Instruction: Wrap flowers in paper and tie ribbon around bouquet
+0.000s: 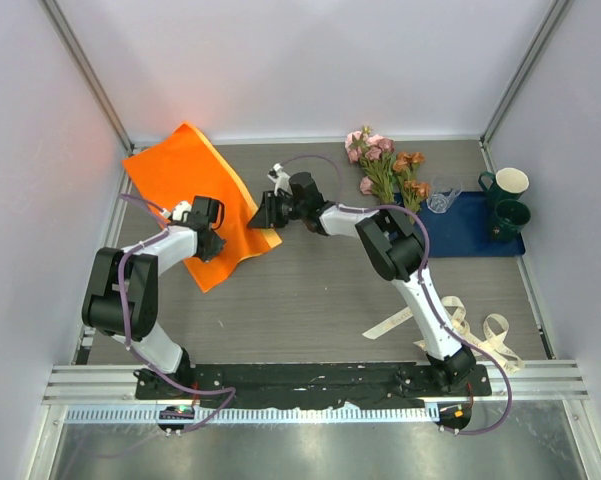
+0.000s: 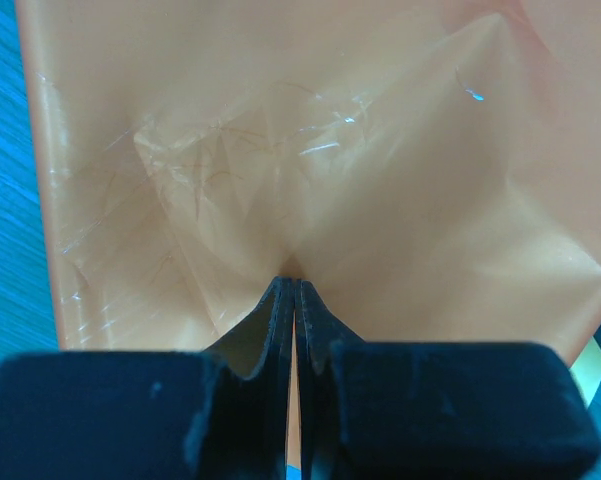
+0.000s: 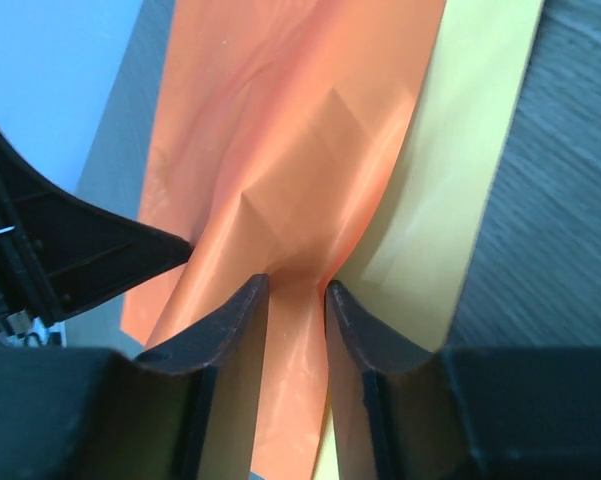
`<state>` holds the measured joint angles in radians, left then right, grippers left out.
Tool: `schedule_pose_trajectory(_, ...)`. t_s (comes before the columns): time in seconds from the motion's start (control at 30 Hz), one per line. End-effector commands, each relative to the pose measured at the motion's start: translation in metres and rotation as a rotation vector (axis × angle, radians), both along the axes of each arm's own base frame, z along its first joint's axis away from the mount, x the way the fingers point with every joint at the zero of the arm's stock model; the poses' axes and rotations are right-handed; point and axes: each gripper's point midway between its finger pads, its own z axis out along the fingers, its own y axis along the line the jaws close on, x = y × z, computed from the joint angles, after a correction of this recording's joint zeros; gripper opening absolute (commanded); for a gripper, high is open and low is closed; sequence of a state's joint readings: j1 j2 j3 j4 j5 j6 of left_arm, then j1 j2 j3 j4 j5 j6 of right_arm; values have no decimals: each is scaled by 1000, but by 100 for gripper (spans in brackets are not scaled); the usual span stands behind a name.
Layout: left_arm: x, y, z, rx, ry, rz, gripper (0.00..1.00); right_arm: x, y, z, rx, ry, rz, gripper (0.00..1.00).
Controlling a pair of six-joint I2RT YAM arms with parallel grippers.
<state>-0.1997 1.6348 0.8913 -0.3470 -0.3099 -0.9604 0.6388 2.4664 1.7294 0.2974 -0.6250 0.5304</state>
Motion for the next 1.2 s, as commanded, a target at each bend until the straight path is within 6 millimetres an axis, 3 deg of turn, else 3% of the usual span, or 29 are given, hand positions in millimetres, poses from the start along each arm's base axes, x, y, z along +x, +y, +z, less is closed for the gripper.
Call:
schedule_pose_trajectory(0.0,-2,1,0,-2,-8,-7,7,-6,7,83,205,-63,40,37)
schedule_pose_trajectory(0.13,-1,1,-1,-5,-7,-6,7,-3,2,91,240,-57,33,37)
schedule_pose_trajectory(0.3,-2,1,0,-8,-8,-5,7,3,5,77,238,-17,28,35)
schedule_pose_trajectory(0.4,-4,0,1,-16,-10,-7,7,6,9,80,276,10,37,20)
schedule_pose_trajectory(0.43,-4,0,2,-17,-14,-10,8,7,10,79,292,11,42,8)
schedule_pose_trajectory(0.47,-5,-1,5,-24,-22,-13,8,5,11,82,306,15,48,3)
schedule_pose_trajectory(0.57,-9,-8,15,-63,-65,-42,15,-2,8,103,334,1,70,0)
schedule_pose_trajectory(0.6,-7,-15,37,-106,-138,-67,17,-4,5,112,327,-16,72,0)
schedule_pose_trajectory(0.63,-8,-21,48,-138,-178,-105,26,-5,-2,128,286,-79,62,0)
schedule_pose_trajectory(0.67,-8,-29,66,-179,-247,-131,32,-9,-9,123,234,-88,41,0)
schedule_pose_trajectory(0.7,-20,-40,90,-253,-319,-178,45,-6,-21,107,123,-65,-17,0)
schedule_pose_trajectory(0.73,-26,-46,109,-290,-378,-204,51,-6,-31,102,40,-136,-21,0)
schedule_pose_trajectory(0.77,-36,-48,120,-309,-399,-222,56,-9,-43,119,-7,-183,-44,0)
schedule_pose_trajectory(0.8,-44,-51,138,-337,-426,-245,63,-17,-58,106,-92,-150,-66,0)
schedule_pose_trajectory(0.83,-56,-49,174,-339,-519,-255,66,-16,-71,107,-151,-194,-102,0)
schedule_pose_trajectory(0.87,-72,-42,176,-321,-486,-245,68,-27,-86,112,-179,-203,-123,0)
schedule_pose_trajectory(0.93,-89,-31,228,-293,-605,-232,71,-40,-106,113,-243,-212,-145,0)
schedule_pose_trajectory(0.97,-101,-28,229,-291,-579,-222,72,-47,-116,124,-261,-254,-145,0)
schedule_pose_trajectory(1.03,-114,-26,256,-312,-622,-213,72,-54,-134,122,-374,-290,-179,0)
schedule_pose_trajectory(1.13,-132,-39,264,-402,-586,-247,70,-82,-130,137,-452,-399,-109,0)
schedule_pose_trajectory(1.17,-135,-40,266,-411,-586,-252,69,-94,-119,141,-461,-429,-80,0)
